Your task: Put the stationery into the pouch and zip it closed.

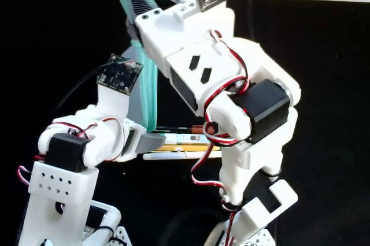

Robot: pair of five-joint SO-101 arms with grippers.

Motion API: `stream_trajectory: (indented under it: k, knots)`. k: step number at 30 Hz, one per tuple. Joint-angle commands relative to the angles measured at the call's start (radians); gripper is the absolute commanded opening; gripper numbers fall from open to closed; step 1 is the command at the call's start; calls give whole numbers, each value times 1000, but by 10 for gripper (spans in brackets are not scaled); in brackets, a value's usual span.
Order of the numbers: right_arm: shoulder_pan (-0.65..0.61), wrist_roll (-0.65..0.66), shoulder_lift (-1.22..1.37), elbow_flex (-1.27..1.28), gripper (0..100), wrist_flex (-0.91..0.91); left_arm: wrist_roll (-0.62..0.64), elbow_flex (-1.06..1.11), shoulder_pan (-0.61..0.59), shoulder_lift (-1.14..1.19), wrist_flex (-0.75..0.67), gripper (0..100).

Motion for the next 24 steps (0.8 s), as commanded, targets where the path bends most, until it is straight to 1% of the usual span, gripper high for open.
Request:
stream_trajectory:
  k: [1, 7, 9, 11, 15, 19, 24]
  knots:
    - [-28, 49, 1, -30, 11, -50, 57, -12, 19, 1, -40, 372]
    - [-65, 87, 1, -30, 11, -70, 81, -30, 15, 1, -68, 372]
    - [-87, 89, 2, -30, 11, -70, 84, -67, 15, 1, -68, 372]
    - [-108, 89, 2, -30, 11, -70, 115, -94, 15, 4, -84, 372]
    - [-133, 91, 2, -30, 11, -59, 129, -97, -8, 24, -103, 372]
    - [-162, 87, 2, -30, 11, -21, 126, -81, -104, 53, -103, 372]
    - [-200, 86, 4, -30, 11, -22, 124, -36, -245, 53, -103, 372]
